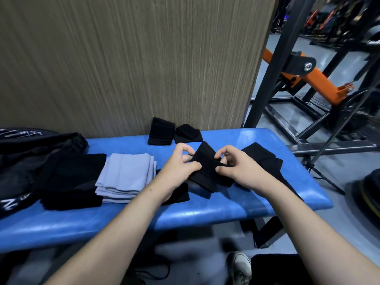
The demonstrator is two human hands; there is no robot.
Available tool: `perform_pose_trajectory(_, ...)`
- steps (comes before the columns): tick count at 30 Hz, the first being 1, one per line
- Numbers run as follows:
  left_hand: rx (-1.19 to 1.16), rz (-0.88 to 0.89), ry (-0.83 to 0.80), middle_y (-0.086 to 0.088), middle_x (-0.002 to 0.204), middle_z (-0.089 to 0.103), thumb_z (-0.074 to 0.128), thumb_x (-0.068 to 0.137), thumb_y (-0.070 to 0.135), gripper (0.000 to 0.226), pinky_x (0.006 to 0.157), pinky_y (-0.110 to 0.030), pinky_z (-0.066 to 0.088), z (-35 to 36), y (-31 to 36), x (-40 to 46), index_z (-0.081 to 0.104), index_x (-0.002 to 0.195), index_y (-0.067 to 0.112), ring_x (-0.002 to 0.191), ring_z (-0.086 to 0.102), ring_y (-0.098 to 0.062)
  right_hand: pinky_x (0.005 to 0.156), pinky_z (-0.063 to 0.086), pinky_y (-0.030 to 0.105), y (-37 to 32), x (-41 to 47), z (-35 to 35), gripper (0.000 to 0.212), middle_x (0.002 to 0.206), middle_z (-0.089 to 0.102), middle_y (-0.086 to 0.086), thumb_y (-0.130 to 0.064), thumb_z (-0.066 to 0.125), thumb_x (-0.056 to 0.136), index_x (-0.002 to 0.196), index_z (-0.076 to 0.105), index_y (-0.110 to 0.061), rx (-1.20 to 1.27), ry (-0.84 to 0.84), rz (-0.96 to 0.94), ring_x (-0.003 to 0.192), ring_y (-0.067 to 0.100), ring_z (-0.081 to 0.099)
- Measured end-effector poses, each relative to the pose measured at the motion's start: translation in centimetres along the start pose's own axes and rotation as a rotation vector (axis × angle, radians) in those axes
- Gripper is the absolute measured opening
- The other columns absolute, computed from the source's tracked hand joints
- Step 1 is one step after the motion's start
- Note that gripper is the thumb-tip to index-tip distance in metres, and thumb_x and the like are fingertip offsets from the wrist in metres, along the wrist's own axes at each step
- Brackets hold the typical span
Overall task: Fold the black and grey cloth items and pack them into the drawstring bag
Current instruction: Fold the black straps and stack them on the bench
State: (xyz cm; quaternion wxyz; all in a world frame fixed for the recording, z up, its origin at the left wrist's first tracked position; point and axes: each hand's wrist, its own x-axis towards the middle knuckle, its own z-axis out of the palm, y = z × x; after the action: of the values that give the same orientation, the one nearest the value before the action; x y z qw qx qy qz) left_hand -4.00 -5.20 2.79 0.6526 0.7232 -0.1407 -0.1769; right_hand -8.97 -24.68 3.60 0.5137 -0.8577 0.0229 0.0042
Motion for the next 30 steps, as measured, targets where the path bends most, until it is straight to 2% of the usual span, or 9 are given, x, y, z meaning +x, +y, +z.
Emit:
perform_pose_trajectory(4, 0.26, 0.058, -0.067, 0.002, 0.088, 0.066, 0.059, 0.079, 0.006, 0.051, 0.063, -0.024, 0.046, 1.1, -0.5, -1.4, 0.047, 0.11, 0.045, 0.058, 0.053, -0.011, 0.064, 0.045, 0.025, 0.5, -0.6, -0.4, 0.023, 0.077, 0.057, -0.006, -0.009, 0.07, 0.086, 0.099, 0.06, -0.024, -0.225, 0.013, -0.057, 0.064, 0.01, 0.051)
perform_pose_trajectory(7, 0.47, 0.105, -0.074, 0.005, 0.076, 0.054, 0.06, 0.082, 0.013, 0.041, 0.058, -0.023, 0.038, 1.7, -0.9, -1.8, 0.055, 0.113, 0.039, 0.053, 0.044, -0.005, 0.069, 0.045, 0.024, 0.8, -1.0, -0.8, 0.023, 0.083, 0.058, -0.007, -0.015, 0.073, 0.085, 0.099, 0.059, -0.028, -0.36, 0.007, -0.085, 0.071, 0.012, 0.054)
perform_pose_trajectory(9, 0.632, 0.114, -0.086, 0.008, 0.082, 0.048, 0.061, 0.087, 0.019, 0.035, 0.065, -0.021, 0.036, 2.1, -1.6, -2.1, 0.056, 0.12, 0.031, 0.066, 0.047, -0.004, 0.075, 0.048, 0.028, 1.4, -1.1, -1.0, 0.024, 0.087, 0.06, -0.007, -0.02, 0.074, 0.085, 0.1, 0.057, -0.03, -0.451, -0.026, -0.061, 0.079, 0.015, 0.058)
perform_pose_trajectory(13, 0.941, 0.169, -0.077, 0.003, 0.12, 0.04, 0.057, 0.092, 0.025, 0.04, 0.097, -0.025, 0.036, 2.8, -3.4, -2.5, 0.048, 0.131, 0.023, 0.115, 0.043, -0.017, 0.082, 0.05, 0.032, 2.6, -0.7, -0.7, 0.03, 0.093, 0.06, -0.009, -0.024, 0.076, 0.083, 0.106, 0.056, -0.029, -0.61, -0.135, 0.027, 0.087, 0.015, 0.058)
perform_pose_trajectory(17, 1.143, 0.316, 0.034, -0.004, 0.142, 0.031, 0.062, 0.085, 0.021, 0.045, 0.105, -0.032, 0.034, 3.7, -4.2, -2.9, 0.05, 0.128, 0.017, 0.127, 0.035, -0.025, 0.092, 0.045, 0.034, 2.6, -0.4, -0.6, 0.036, 0.101, 0.055, -0.006, -0.027, 0.076, 0.083, 0.114, 0.057, -0.023, -0.723, -0.139, -0.015, 0.099, 0.015, 0.05)
perform_pose_trajectory(20, 1.163, 0.456, 0.061, -0.001, 0.123, 0.042, 0.061, 0.079, 0.011, 0.037, 0.096, -0.034, 0.042, 4.3, -3.7, -3.2, 0.056, 0.116, 0.016, 0.109, 0.046, -0.024, 0.098, 0.042, 0.035, 2.4, -0.7, -1.1, 0.043, 0.109, 0.055, -0.006, -0.033, 0.077, 0.081, 0.118, 0.055, -0.023, -0.779, -0.175, 0.002, 0.109, 0.017, 0.046)
perform_pose_trajectory(23, 1.125, 0.416, 0.001, 0.002, 0.118, 0.042, 0.055, 0.093, 0.025, 0.029, 0.095, -0.033, 0.04, 5.1, -3.2, -3.6, 0.053, 0.121, 0.018, 0.102, 0.051, -0.021, 0.099, 0.04, 0.033, 2.6, -1.3, -1.9, 0.057, 0.114, 0.051, -0.006, -0.041, 0.081, 0.075, 0.123, 0.054, -0.025, -0.854, -0.223, 0.048, 0.111, 0.017, 0.042)
perform_pose_trajectory(27, 1.185, 0.309, -0.015, 0.003, 0.117, 0.042, 0.06, 0.084, 0.061, 0.058, 0.093, -0.033, 0.04, 6.2, -3.5, -3.4, 0.05, 0.124, 0.02, 0.108, 0.052, -0.02, 0.09, 0.037, 0.029, 2.9, -1.8, -2.0, 0.068, 0.112, 0.044, -0.007, -0.046, 0.082, 0.071, 0.13, 0.053, -0.027, -0.955, -0.243, 0.042, 0.105, 0.015, 0.037)
perform_pose_trajectory(30, 1.176, 0.224, -0.048, 0.004, 0.118, 0.039, 0.066, 0.076, 0.066, 0.07, 0.088, -0.034, 0.042, 6.4, -3.6, -2.9, 0.048, 0.125, 0.02, 0.11, 0.051, -0.02, 0.084, 0.031, 0.028, 3.0, -1.9, -1.8, 0.068, 0.109, 0.042, -0.01, -0.047, 0.081, 0.071, 0.131, 0.054, -0.03, -0.972, -0.212, -0.012, 0.098, 0.013, 0.034)
